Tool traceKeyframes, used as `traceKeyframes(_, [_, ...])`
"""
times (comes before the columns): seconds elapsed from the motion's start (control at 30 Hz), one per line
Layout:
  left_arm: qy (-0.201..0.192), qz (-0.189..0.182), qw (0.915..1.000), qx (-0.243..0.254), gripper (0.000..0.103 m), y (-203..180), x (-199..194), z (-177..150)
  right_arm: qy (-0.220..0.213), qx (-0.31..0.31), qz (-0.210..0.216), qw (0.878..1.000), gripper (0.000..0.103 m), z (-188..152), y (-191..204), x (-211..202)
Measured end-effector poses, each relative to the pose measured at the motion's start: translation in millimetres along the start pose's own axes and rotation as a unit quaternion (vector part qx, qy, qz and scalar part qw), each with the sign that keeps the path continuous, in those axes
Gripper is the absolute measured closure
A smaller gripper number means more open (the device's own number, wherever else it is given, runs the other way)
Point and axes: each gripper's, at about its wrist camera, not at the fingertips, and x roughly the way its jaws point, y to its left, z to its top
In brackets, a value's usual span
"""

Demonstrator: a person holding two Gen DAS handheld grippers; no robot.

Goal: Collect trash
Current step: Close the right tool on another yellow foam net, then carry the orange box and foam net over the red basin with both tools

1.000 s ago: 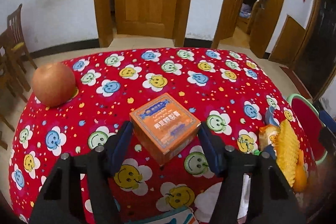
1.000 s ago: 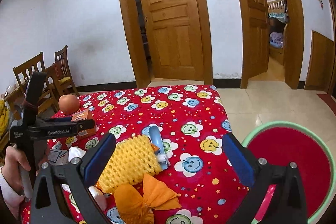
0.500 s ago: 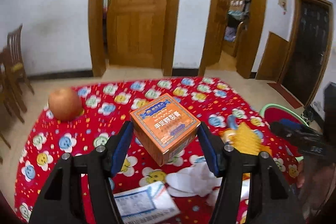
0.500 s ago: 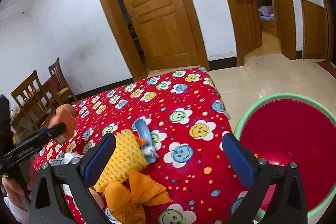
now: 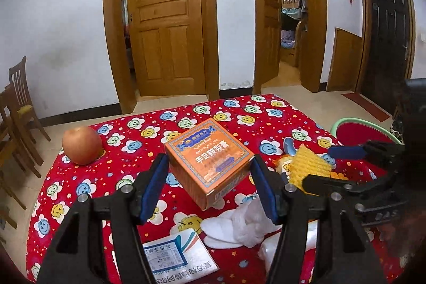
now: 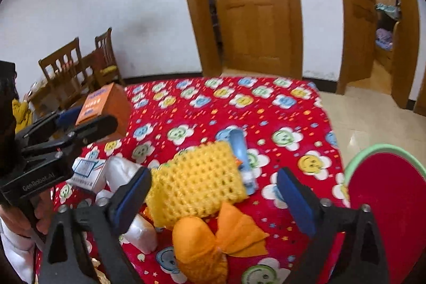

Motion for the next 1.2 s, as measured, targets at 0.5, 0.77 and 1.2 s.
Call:
traceKeyframes(0.5, [0.004,0.000,1.0000,-0.001,0.039,-1,3,-3,-0.039,-0.023,0.013,0.999,0.075,1,7,-12])
traceKeyframes(0.77, [0.001,0.001,1.0000,0.003,0.039,-1,2,-3,-0.098,0.031,0.041,0.994,0.075,-2,-17,-33])
traceKeyframes(1.2, [-0.030,0.019,0.9993,0.008,0.039,0,-11,1,-0.131,0.109,0.038,0.985,0.075,-5,-58,-63])
